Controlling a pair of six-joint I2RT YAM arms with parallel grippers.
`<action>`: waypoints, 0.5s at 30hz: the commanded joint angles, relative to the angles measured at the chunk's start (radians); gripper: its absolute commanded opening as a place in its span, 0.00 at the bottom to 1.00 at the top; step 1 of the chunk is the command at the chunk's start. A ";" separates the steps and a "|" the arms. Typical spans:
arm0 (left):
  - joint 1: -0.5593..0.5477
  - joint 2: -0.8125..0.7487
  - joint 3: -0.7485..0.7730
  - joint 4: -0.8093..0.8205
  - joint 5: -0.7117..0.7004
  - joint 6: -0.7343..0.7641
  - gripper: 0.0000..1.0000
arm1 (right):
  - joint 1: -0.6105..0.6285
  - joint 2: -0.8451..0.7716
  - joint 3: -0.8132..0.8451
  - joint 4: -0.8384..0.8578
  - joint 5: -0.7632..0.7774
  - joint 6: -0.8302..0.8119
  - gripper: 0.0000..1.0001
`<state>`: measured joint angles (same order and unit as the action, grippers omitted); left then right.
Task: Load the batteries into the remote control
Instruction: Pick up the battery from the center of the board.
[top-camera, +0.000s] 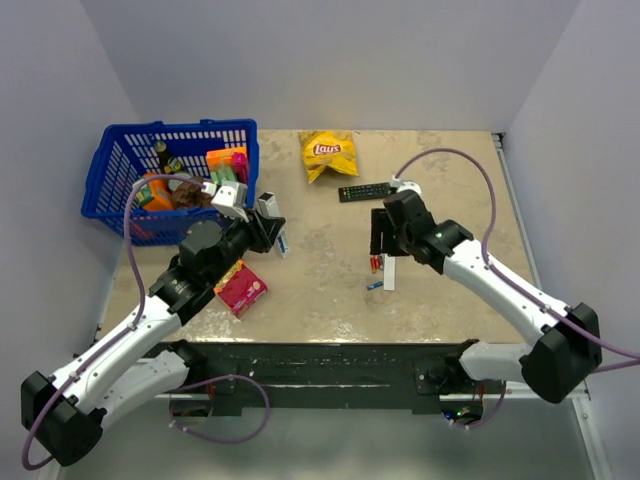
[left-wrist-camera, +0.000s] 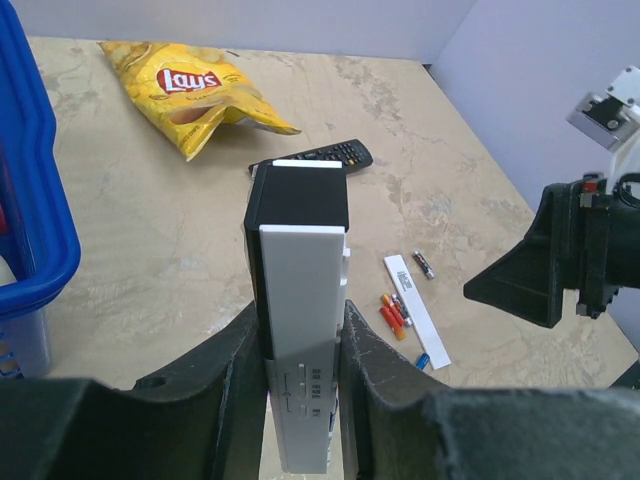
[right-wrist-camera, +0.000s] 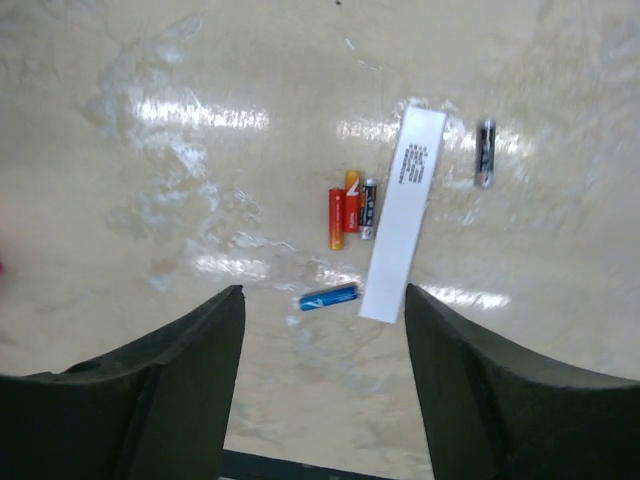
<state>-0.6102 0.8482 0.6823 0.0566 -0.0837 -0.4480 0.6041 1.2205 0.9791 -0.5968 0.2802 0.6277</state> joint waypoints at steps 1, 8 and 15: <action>-0.003 -0.021 0.031 0.051 -0.017 0.020 0.00 | 0.005 0.083 0.133 -0.109 -0.143 -0.578 0.61; -0.003 -0.026 0.029 0.051 -0.019 0.022 0.00 | 0.005 0.169 0.204 -0.187 -0.334 -1.054 0.52; -0.002 -0.041 0.028 0.049 -0.021 0.028 0.00 | 0.005 0.275 0.168 -0.209 -0.334 -1.240 0.53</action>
<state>-0.6102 0.8345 0.6823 0.0566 -0.0872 -0.4480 0.6071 1.4528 1.1507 -0.7776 -0.0269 -0.4324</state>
